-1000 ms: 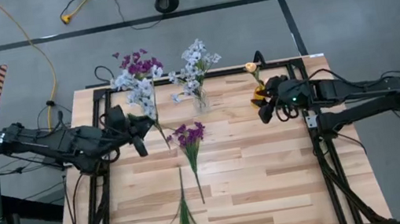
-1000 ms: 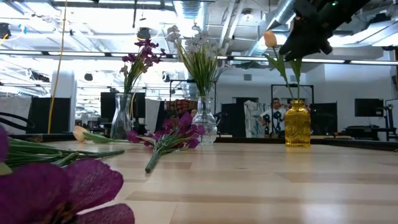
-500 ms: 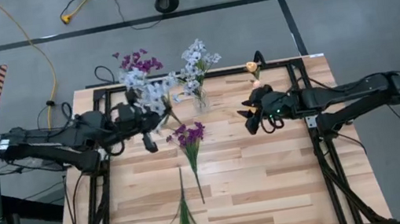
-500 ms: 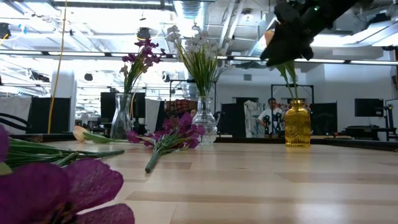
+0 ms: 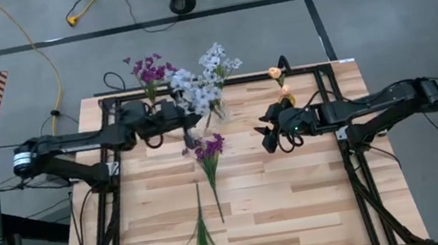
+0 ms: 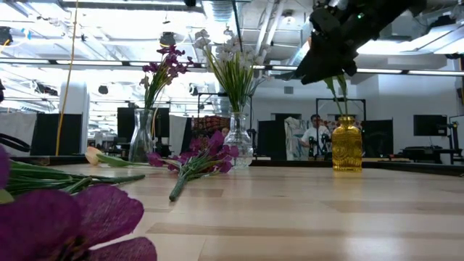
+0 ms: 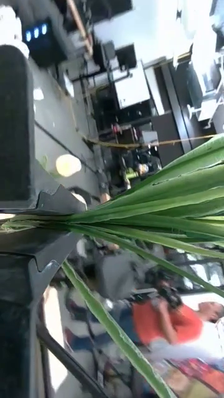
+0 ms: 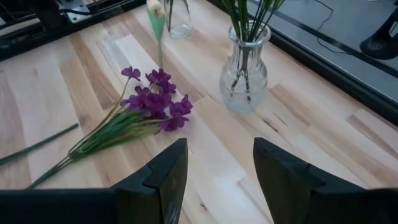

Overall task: Sort flowers into vase by color
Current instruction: Put the left white flowers into the right transparent vase

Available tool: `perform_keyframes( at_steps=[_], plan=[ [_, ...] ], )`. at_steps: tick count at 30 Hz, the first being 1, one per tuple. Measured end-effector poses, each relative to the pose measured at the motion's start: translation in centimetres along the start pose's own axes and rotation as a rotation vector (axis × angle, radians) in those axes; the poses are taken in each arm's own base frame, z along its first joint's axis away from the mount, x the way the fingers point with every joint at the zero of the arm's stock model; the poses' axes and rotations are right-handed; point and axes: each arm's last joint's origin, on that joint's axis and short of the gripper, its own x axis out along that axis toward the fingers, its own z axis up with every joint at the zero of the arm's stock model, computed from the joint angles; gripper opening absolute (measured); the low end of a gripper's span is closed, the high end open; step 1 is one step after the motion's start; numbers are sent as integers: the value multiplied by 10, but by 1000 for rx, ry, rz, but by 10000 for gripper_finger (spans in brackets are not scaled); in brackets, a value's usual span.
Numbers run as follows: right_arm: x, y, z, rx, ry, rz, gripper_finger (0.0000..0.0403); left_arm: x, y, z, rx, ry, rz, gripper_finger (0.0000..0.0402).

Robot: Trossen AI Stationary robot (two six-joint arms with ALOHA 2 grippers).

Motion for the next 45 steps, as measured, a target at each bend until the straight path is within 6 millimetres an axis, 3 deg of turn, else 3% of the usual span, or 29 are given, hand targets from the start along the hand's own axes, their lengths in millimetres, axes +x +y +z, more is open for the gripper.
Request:
perform_keyframes(
  at_steps=[10, 19, 34, 45],
  plan=[
    [8, 3, -2, 0, 1, -3, 209, 33, -3, -40, 189, 0, 51, 11],
    [8, 3, -1, 0, -1, -3, 209, 47, -6, -74, 256, 119, 133, 11],
    [8, 3, -1, 3, -5, -2, 209, 47, -5, -84, 342, 245, 212, 11],
    [8, 4, 0, 7, -12, 1, 209, 46, 4, -86, 325, 239, 213, 11]
  ],
)
